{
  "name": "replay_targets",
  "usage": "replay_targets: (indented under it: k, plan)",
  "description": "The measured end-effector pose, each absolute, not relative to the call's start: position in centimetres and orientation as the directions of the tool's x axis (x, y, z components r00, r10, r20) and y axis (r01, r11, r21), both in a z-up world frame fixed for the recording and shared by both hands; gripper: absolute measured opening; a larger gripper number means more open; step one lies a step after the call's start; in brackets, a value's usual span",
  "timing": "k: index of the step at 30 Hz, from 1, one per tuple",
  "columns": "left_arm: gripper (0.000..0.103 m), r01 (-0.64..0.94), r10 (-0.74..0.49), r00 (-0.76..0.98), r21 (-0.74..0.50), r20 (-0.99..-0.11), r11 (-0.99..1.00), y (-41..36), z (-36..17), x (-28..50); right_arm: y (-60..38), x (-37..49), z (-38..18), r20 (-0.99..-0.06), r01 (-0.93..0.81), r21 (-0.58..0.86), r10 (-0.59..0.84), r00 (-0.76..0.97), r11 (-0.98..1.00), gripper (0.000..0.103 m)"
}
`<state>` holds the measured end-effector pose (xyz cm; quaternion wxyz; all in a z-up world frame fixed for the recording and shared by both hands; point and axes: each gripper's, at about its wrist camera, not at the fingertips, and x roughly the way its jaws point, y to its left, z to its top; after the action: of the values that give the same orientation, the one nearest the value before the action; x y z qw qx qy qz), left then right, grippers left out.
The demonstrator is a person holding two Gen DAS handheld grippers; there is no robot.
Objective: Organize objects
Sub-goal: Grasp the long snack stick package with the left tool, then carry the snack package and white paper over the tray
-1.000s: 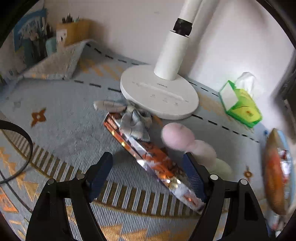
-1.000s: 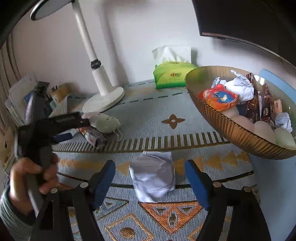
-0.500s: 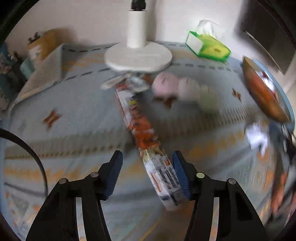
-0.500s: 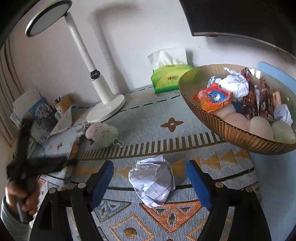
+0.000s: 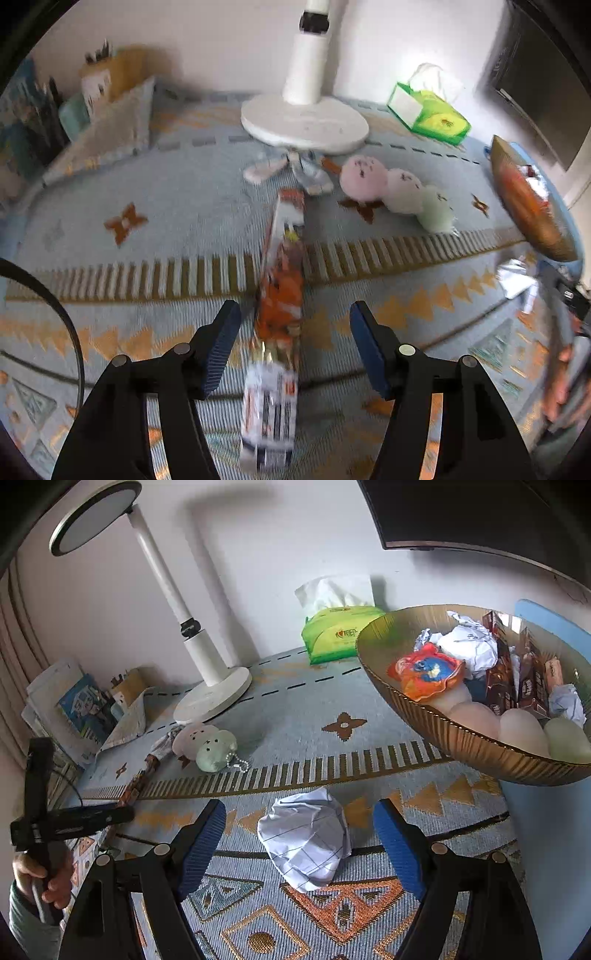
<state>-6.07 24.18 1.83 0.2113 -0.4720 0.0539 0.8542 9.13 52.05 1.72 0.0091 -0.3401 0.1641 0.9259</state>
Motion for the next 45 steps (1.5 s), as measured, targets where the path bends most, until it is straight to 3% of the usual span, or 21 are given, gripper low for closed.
replay_targets:
  k: [1,3,6,14,17,22,25,26,27,31,35,45]
  plan:
    - [0.049,-0.413,0.308,-0.473,-0.101,-0.825,-0.905,24.4,1.6,-6.0,52.0,9.1,1.7,-0.633,-0.127,0.293,-0.093,-0.768,-0.948,0.087]
    - [0.021,-0.413,0.293,-0.506,-0.07,-0.811,-0.908,24.6,1.5,-5.8,51.6,9.1,1.8,-0.634,-0.121,0.273,-0.084,-0.769,-0.954,0.092]
    - [0.021,-0.418,0.353,-0.523,-0.127,-0.776,-0.899,23.7,1.5,-5.4,50.8,8.8,1.7,-0.651,-0.135,0.221,-0.044,-0.758,-0.966,0.098]
    - [0.017,-0.411,0.453,-0.524,-0.252,-0.721,-0.876,21.9,1.8,-5.0,50.0,6.7,0.2,-0.749,-0.163,0.136,0.006,-0.662,-0.977,0.096]
    - [0.017,-0.403,0.445,-0.528,-0.248,-0.724,-0.881,22.1,1.7,-5.0,50.2,6.3,-0.4,-0.765,-0.166,0.149,-0.007,-0.644,-0.975,0.054]
    - [0.018,-0.402,0.459,-0.517,-0.268,-0.723,-0.876,21.8,1.5,-5.1,48.9,7.7,0.8,-0.707,-0.092,0.125,-0.023,-0.707,-0.988,0.054]
    - [0.025,-0.406,0.465,-0.503,-0.276,-0.729,-0.871,21.9,1.3,-5.2,47.4,8.9,1.6,-0.664,-0.005,0.093,-0.058,-0.745,-0.996,0.055]
    - [0.034,-0.421,0.484,-0.493,-0.289,-0.723,-0.86,22.0,1.2,-5.1,47.0,8.8,1.5,-0.668,-0.003,0.075,-0.048,-0.743,-0.997,0.055]
    - [0.037,-0.43,0.492,-0.488,-0.292,-0.721,-0.854,22.1,1.2,-5.1,46.9,8.6,1.4,-0.678,-0.002,0.066,-0.044,-0.734,-0.998,0.055]
    - [0.037,-0.432,0.45,-0.505,-0.236,-0.737,-0.871,22.8,1.3,-4.8,47.8,8.1,1.2,-0.688,-0.015,0.117,-0.07,-0.722,-0.993,0.055]
    - [0.023,-0.425,0.393,-0.529,-0.166,-0.752,-0.89,23.5,1.4,-4.6,48.1,8.3,1.5,-0.672,-0.009,0.144,-0.091,-0.735,-0.989,0.055]
    - [0.023,-0.45,0.457,-0.549,-0.214,-0.699,-0.867,23.7,4.4,-1.1,48.3,10.0,2.5,-0.597,-0.024,0.122,-0.054,-0.8,-0.992,0.054]
